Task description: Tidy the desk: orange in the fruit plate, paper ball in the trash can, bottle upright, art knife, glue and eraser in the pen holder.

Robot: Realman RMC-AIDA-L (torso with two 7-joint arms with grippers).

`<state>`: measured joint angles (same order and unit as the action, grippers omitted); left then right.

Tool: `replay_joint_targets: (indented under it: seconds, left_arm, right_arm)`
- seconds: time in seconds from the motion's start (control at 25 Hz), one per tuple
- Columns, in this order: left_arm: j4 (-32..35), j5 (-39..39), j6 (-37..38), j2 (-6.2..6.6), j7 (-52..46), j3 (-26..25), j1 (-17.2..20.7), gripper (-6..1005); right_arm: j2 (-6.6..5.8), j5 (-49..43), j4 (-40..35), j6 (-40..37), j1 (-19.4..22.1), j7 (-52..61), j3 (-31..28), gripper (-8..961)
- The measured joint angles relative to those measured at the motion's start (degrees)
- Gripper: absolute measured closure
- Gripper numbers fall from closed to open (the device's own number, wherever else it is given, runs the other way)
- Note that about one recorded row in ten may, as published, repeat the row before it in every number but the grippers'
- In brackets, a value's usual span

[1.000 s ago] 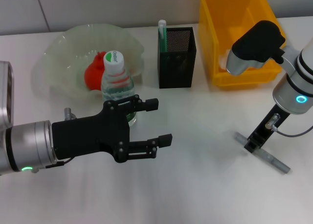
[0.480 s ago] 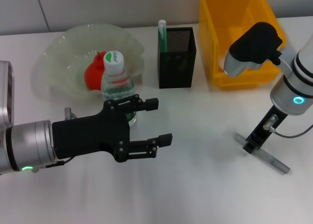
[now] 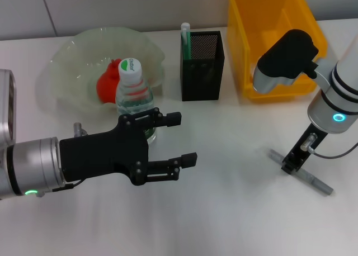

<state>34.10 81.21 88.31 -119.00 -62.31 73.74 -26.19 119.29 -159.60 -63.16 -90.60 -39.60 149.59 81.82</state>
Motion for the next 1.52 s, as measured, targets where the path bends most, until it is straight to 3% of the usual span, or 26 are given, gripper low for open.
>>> replay_joint_targets:
  seconds: [0.52,1.12,1.52]
  left_arm:
    - [0.0,0.0,0.0,0.09,0.0,-0.2,0.0,186]
    - [0.0,-0.2,0.2,0.03,0.0,-0.5,-1.0,187]
    - [0.0,-0.9,0.1,0.0,0.0,-0.1,-1.2,186]
  right_arm:
    - [0.14,0.1,-7.5,-0.1,2.0,0.3,0.1,812]
    - [0.2,0.6,-28.9,2.5,9.9,0.3,-4.2,813]
    - [0.25,12.1,-36.5,9.2,15.3,-5.6,-8.8,814]
